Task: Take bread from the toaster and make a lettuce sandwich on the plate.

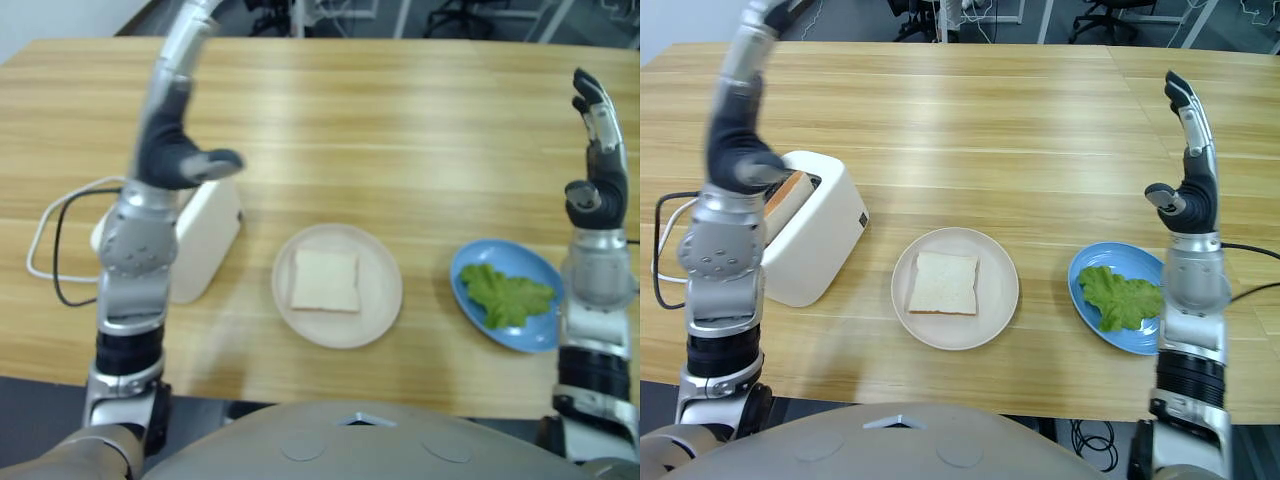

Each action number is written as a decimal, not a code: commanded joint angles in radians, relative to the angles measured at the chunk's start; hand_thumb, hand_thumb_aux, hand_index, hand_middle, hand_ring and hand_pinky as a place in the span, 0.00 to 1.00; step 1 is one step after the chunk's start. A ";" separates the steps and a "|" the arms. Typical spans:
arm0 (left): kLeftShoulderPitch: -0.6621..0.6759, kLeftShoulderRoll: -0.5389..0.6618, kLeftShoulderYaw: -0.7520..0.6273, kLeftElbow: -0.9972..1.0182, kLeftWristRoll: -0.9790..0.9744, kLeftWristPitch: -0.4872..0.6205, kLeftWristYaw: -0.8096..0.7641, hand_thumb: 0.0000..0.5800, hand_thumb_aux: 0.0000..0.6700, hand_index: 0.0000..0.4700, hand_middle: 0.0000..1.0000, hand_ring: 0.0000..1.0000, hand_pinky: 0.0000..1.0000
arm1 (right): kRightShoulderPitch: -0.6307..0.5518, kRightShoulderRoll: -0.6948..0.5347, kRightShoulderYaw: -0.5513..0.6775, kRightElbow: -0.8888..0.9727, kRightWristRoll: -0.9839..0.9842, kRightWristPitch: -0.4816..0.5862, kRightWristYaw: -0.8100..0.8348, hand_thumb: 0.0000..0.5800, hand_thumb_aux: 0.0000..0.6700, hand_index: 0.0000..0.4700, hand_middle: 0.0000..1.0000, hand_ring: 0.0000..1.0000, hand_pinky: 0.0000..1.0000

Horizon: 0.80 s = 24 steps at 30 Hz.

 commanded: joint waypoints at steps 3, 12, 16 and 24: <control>0.022 -0.084 0.049 -0.074 -0.102 -0.058 0.069 0.00 0.00 0.00 0.00 0.00 0.00 | 0.127 -0.165 -0.076 0.068 -0.187 0.041 -0.010 0.00 0.00 0.00 0.00 0.00 0.00; 0.022 -0.119 0.048 -0.088 -0.102 -0.069 0.083 0.00 0.00 0.00 0.00 0.00 0.00 | 0.319 -0.385 0.030 0.047 -0.442 0.158 0.098 0.00 0.00 0.00 0.00 0.00 0.00; 0.020 -0.123 0.047 -0.086 -0.085 -0.057 0.085 0.00 0.00 0.00 0.00 0.00 0.00 | 0.294 -0.473 0.134 0.089 -0.511 0.163 0.141 0.00 0.00 0.00 0.00 0.00 0.00; 0.011 -0.122 0.049 -0.103 -0.077 -0.031 0.083 0.00 0.00 0.00 0.00 0.00 0.00 | 0.330 -0.611 0.214 0.104 -0.558 0.136 0.178 0.00 0.00 0.00 0.00 0.00 0.00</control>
